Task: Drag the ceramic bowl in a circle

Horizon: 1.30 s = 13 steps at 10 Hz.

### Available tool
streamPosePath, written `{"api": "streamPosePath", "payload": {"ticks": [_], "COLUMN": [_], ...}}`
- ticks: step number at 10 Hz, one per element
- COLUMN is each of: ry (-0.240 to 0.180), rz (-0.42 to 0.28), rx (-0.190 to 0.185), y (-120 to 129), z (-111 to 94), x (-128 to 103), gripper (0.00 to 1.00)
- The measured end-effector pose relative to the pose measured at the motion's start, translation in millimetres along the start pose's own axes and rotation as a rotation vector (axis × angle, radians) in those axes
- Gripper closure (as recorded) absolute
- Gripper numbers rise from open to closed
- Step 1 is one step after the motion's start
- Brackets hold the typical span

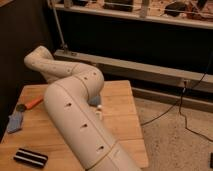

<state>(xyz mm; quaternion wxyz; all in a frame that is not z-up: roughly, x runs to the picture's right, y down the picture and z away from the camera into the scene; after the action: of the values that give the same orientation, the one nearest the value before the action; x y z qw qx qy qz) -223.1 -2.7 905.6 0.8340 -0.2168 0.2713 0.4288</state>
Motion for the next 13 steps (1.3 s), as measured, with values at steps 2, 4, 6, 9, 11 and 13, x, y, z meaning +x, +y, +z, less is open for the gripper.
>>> {"api": "streamPosePath", "payload": {"ticks": [2,4,6,9,11,13], "ry": [0.038,0.073,0.106,0.165,0.228,0.304], "rz": [0.051,0.092,0.118,0.065,-0.035,-0.190], "rx": [0.011,0.024,0.038,0.101,0.155,0.197], "y": [-26,-46,-64,-73,-64,-36], "z": [17,30,38,42,42,50], "x": [18,40,73,138,181,221], "gripper": [1.00,1.00,1.00,1.00,1.00,1.00]}}
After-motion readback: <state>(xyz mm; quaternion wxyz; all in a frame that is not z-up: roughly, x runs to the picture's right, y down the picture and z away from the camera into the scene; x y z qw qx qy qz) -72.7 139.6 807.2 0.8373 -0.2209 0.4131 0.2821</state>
